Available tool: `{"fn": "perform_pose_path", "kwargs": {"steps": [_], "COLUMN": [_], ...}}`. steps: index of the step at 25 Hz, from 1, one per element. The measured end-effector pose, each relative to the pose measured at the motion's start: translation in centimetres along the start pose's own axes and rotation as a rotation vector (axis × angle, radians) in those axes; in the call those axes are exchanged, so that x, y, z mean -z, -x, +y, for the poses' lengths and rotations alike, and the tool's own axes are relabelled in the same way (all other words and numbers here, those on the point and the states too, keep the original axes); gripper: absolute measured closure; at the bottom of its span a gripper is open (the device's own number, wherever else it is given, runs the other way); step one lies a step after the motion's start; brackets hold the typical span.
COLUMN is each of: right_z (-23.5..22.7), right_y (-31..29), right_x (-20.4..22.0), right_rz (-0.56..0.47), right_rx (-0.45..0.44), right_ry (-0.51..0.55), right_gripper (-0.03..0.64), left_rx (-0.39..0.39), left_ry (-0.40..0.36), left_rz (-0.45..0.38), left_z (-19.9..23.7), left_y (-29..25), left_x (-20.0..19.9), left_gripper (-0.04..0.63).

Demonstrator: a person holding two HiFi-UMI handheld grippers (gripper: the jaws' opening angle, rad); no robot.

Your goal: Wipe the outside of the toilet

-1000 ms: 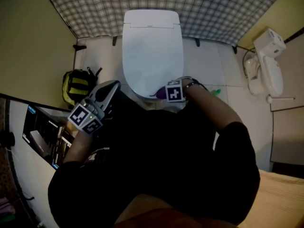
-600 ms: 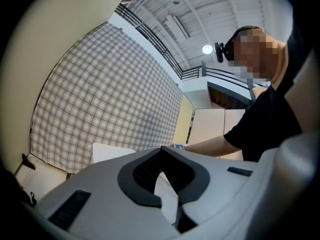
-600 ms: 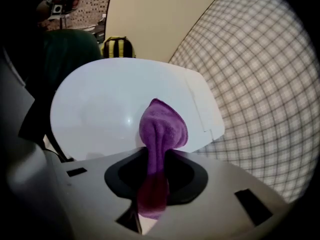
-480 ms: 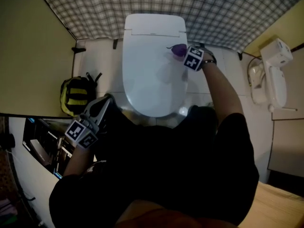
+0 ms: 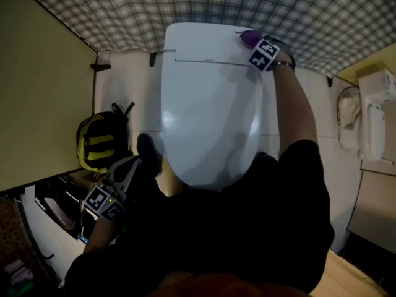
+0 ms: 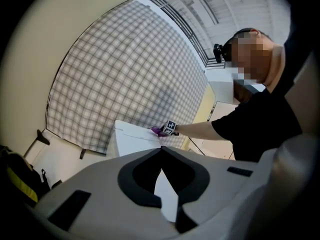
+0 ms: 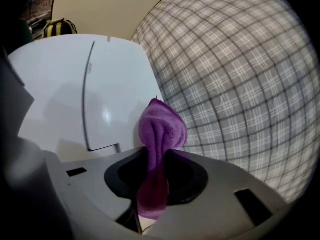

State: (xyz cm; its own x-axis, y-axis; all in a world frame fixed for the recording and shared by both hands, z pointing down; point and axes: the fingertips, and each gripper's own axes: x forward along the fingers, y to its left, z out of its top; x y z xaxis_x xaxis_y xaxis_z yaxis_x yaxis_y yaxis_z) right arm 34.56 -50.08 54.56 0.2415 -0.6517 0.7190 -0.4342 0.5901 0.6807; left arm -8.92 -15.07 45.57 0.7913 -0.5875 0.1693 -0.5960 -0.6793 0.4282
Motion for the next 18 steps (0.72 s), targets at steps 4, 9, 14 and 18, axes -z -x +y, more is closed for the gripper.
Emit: {"fn": "perform_pose_path", "kwargs": {"steps": [4, 9, 14, 18], "right_z": [-2.6, -2.5, -2.1, 0.2], "right_y": [-3.9, -7.0, -7.1, -5.2], "right_x": [-1.4, -1.8, -2.0, -1.2], "right_rz": [0.037, 0.061, 0.051, 0.062], "right_rx": [0.105, 0.117, 0.026, -0.128], "right_ry": [0.090, 0.149, 0.173, 0.213], "right_gripper": [0.523, 0.523, 0.540, 0.541], "left_rx": [-0.020, -0.036, -0.029, -0.034], "left_ry": [0.033, 0.080, 0.097, 0.090], "left_rz": [0.057, 0.055, 0.070, 0.044], "left_z": [3.5, 6.6, 7.3, 6.8], "left_y": [-0.6, -1.7, -2.0, -1.6], "left_x": [0.8, 1.4, 2.5, 2.0], "left_gripper": [0.603, 0.603, 0.603, 0.603]}}
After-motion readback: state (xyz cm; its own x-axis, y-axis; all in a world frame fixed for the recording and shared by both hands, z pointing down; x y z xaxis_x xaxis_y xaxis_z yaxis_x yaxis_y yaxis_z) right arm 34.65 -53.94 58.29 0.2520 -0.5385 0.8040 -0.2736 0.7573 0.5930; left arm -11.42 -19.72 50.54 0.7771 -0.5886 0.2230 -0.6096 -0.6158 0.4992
